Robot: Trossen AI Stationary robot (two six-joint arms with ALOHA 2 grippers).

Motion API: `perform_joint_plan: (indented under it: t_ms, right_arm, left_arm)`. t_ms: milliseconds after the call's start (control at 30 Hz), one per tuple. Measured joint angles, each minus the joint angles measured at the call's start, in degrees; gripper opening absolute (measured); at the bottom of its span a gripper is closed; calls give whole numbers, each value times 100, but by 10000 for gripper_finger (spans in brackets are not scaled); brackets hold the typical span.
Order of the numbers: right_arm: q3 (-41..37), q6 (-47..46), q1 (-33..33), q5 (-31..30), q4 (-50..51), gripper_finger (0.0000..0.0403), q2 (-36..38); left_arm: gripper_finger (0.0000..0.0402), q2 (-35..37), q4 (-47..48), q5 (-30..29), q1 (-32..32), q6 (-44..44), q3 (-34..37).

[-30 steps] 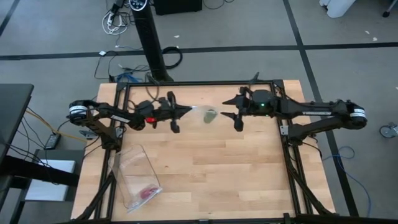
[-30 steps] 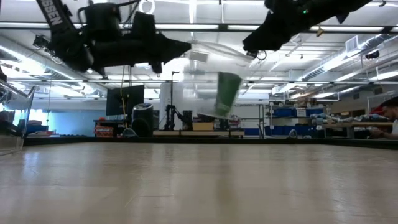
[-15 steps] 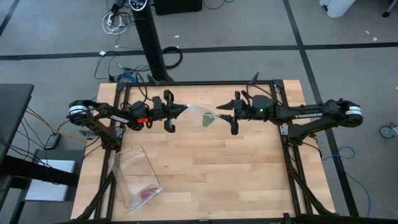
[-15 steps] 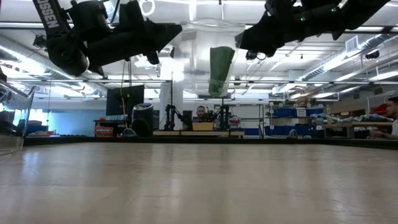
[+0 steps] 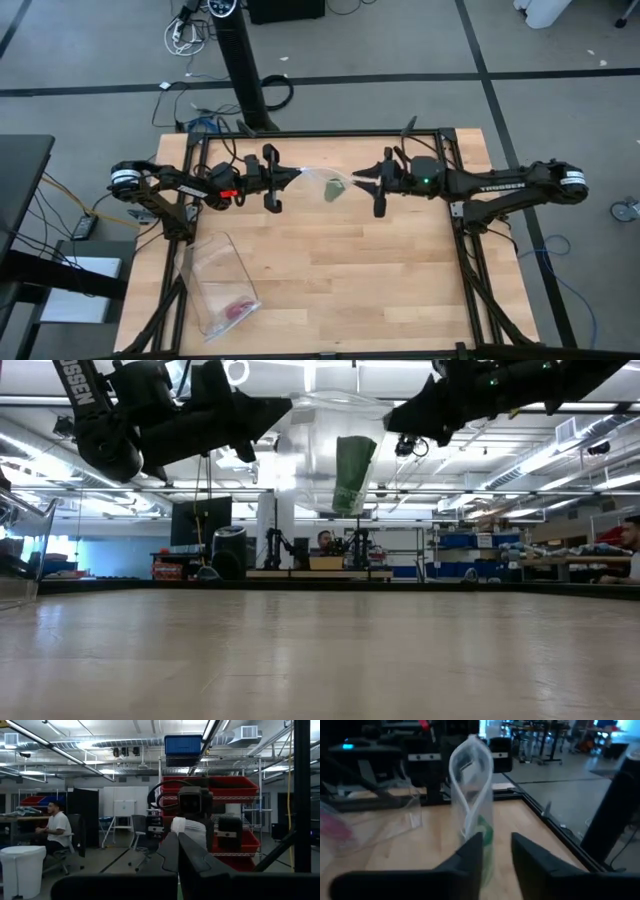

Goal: Roll bandage
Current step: Close the transparent zip bag

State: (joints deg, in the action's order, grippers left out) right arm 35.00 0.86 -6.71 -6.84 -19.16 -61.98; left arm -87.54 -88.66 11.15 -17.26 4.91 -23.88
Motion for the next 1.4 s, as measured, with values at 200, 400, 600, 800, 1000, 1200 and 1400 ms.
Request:
perform_joint_plan:
  t_ms: [200,400,600,800,1000,1200,1400]
  right_arm:
    - [0,-191,134,213,277,184,221]
    - [0,-153,416,184,300,183,242]
    - [0,0,524,-410,76,158,209]
    - [0,254,457,-466,-325,110,-27]
    - [0,308,348,-621,-415,70,-148]
    - [0,174,316,-914,-390,79,-121]
    - [0,-9,316,-967,-301,109,-120]
  left_arm:
    - [1,1,-5,-163,0,-9,0]
    - [1,1,-11,-207,0,-13,0]
    - [1,1,-15,-204,0,-13,0]
    - [1,-1,-18,-202,0,-13,2]
    - [1,1,-7,-200,0,-13,2]
    - [1,0,1,-198,0,-14,2]
    - [1,1,9,-194,0,-28,3]
